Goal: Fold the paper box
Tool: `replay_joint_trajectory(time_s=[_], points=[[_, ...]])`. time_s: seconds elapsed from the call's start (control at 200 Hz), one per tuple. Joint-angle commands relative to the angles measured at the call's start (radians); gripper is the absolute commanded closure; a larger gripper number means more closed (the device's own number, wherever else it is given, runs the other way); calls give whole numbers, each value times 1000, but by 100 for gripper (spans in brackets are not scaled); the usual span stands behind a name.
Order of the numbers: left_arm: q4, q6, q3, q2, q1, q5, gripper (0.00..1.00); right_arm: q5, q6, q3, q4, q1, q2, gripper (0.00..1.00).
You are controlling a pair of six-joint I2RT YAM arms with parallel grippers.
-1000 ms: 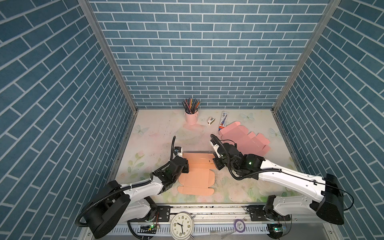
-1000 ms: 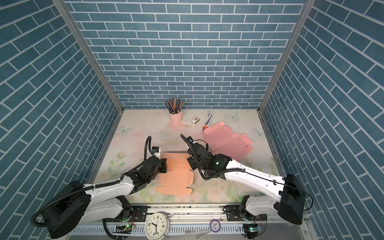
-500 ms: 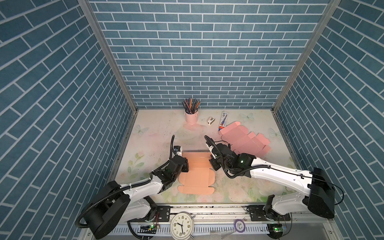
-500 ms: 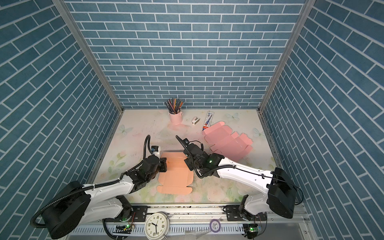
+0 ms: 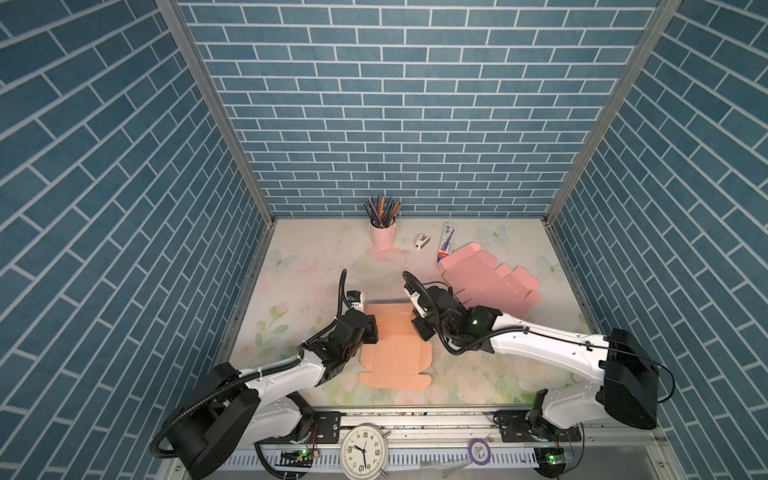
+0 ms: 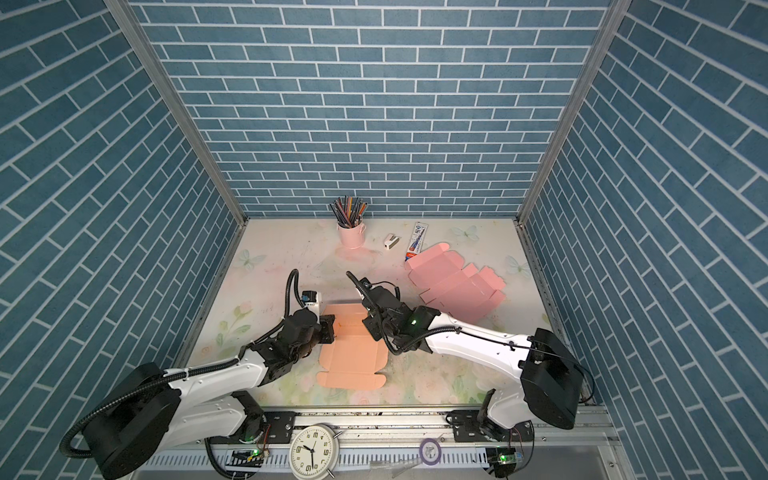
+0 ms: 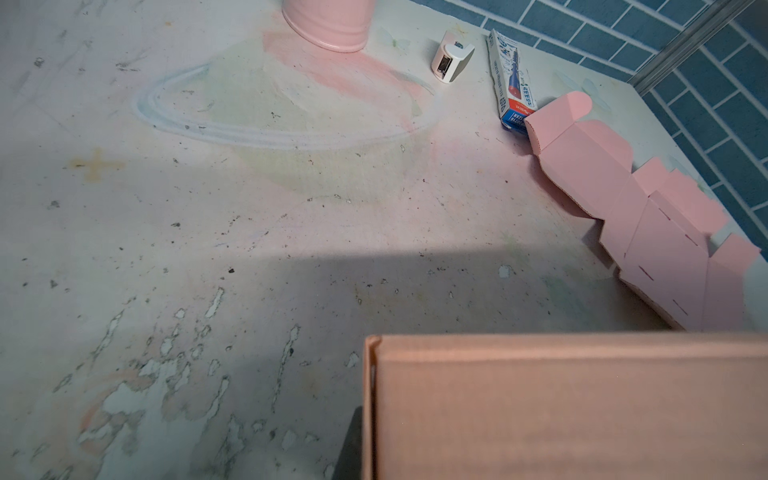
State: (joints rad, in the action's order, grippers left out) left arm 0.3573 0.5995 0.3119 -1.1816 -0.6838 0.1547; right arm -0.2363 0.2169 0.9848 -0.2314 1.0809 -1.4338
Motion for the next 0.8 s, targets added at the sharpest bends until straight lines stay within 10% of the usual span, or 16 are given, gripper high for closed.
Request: replay_joint_trajectory(time_s=[0.0, 0.435, 0.795], points=[[43, 42, -11, 26, 22, -52, 100, 20, -43, -9, 61, 4, 40, 100], [15, 56, -72, 184, 235, -250, 100, 83, -80, -323, 366, -3, 404, 80], [73, 143, -92, 300, 379, -497, 100, 393, 132, -682, 908, -181, 568, 52]])
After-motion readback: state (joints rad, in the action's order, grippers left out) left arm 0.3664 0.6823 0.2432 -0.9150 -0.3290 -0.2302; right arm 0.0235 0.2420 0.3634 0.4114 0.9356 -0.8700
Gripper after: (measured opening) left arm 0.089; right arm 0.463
